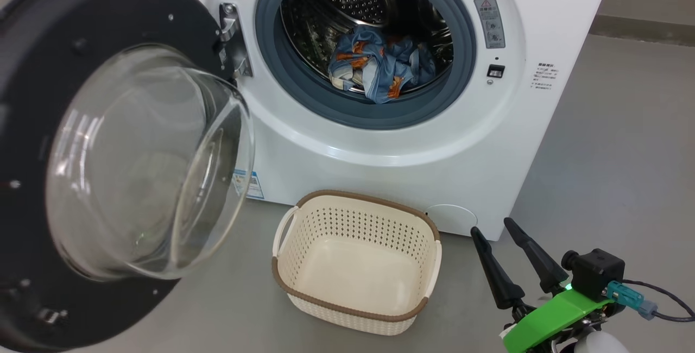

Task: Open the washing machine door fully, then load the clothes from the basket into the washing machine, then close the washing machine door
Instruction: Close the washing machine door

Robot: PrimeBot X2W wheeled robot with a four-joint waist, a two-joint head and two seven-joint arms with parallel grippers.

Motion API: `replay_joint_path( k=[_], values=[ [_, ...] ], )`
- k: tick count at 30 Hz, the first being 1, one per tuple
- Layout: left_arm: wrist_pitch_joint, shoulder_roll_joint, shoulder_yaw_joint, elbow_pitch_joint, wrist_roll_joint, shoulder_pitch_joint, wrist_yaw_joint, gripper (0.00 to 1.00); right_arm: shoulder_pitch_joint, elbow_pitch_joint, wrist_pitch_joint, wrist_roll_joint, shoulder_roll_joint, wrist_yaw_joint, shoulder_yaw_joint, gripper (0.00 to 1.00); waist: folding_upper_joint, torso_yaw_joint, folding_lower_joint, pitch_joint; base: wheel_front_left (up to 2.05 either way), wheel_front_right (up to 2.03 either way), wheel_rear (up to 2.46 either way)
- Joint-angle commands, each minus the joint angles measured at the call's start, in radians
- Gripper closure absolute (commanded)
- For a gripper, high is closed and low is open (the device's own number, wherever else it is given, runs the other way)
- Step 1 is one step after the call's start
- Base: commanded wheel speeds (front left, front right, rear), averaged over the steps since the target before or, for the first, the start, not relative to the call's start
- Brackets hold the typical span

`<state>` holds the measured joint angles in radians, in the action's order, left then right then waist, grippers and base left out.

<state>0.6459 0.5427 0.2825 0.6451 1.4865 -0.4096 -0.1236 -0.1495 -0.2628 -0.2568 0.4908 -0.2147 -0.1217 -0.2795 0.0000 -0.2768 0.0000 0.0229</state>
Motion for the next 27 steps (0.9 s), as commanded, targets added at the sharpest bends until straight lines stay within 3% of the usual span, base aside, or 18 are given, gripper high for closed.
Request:
replay_joint_path(
  k=[1,15,27],
  values=[
    [0.035,0.028,0.012,-0.054,0.020,0.009,-0.007,1.00,-0.004,0.025,-0.005,0.008,0.001,-0.009,-0.012,0.00,0.0000,-0.002,0.0000,0.002,0.00,0.00,0.00],
    [0.182,-0.072,-0.013,-0.354,0.130,0.170,0.007,1.00,0.002,0.032,-0.005,0.004,0.031,-0.009,0.005,0.00,0.0000,0.008,0.0000,0.015,0.00,0.00,0.00],
    [0.230,-0.172,-0.058,-0.692,0.182,0.307,0.064,1.00,0.007,0.036,-0.005,0.003,0.037,-0.009,0.010,0.00,0.0000,0.100,0.0000,0.016,0.00,0.00,0.00]
  ],
)
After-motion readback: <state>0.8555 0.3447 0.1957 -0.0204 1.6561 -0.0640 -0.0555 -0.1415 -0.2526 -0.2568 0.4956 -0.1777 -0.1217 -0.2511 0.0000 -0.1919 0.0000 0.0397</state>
